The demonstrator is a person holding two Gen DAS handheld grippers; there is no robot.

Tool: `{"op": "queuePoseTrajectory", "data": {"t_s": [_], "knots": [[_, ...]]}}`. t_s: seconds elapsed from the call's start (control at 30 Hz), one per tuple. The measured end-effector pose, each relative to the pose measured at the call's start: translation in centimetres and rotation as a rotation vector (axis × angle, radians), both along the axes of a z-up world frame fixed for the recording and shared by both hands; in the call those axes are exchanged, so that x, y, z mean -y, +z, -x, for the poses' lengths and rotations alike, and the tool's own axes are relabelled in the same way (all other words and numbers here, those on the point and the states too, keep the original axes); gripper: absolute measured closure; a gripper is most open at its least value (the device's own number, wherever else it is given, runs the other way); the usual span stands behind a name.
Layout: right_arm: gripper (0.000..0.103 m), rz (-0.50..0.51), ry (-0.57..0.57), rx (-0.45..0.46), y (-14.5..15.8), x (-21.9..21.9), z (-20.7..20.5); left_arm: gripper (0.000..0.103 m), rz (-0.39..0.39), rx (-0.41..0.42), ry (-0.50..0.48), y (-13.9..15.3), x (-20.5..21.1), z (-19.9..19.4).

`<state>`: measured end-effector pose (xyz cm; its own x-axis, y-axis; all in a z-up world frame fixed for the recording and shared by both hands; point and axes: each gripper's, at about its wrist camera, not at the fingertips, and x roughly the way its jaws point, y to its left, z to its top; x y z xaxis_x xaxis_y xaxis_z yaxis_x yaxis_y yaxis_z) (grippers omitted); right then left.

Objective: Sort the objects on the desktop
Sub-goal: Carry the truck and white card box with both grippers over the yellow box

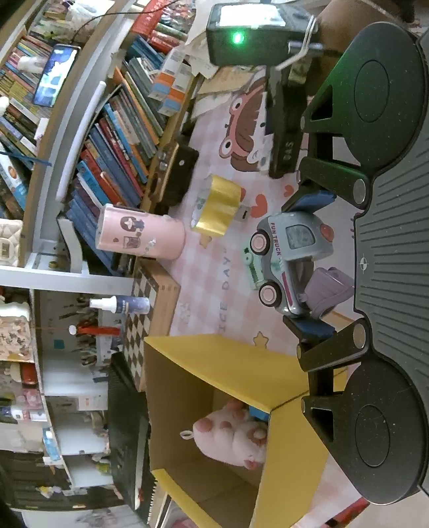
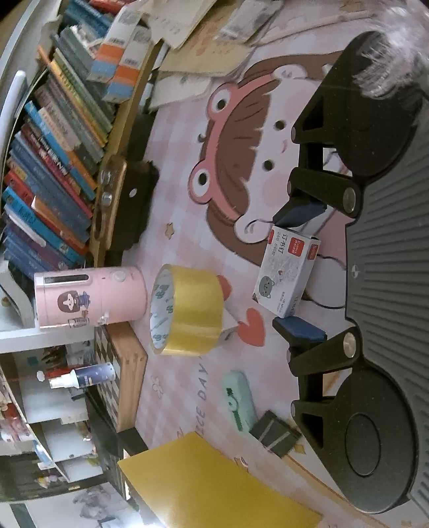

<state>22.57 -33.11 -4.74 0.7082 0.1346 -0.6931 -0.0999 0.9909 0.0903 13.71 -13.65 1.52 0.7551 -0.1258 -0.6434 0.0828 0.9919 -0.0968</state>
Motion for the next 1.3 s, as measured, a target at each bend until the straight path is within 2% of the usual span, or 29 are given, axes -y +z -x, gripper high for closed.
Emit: {"op": "queuePoseTrajectory", "data": {"t_s": [0.27, 0.6, 0.87, 1.3], "knots": [[0.046, -0.036, 0.014, -0.014, 2.7, -0.7, 3.8, 0.040, 0.039, 0.020, -0.005, 0.3, -1.1, 1.7], [0.046, -0.069, 0.019, -0.017, 5.4, -3.7, 8.5, 0.040, 0.080, 0.037, -0.036, 0.8, -3.9, 3.6], [0.046, -0.052, 0.034, -0.021, 6.0, -7.3, 11.3, 0.040, 0.098, 0.036, -0.047, 0.8, -7.1, 5.0], [0.046, -0.023, 0.067, -0.045, 5.9, -14.3, 14.9, 0.040, 0.141, -0.021, -0.029, -0.1, -13.9, 7.6]]}}
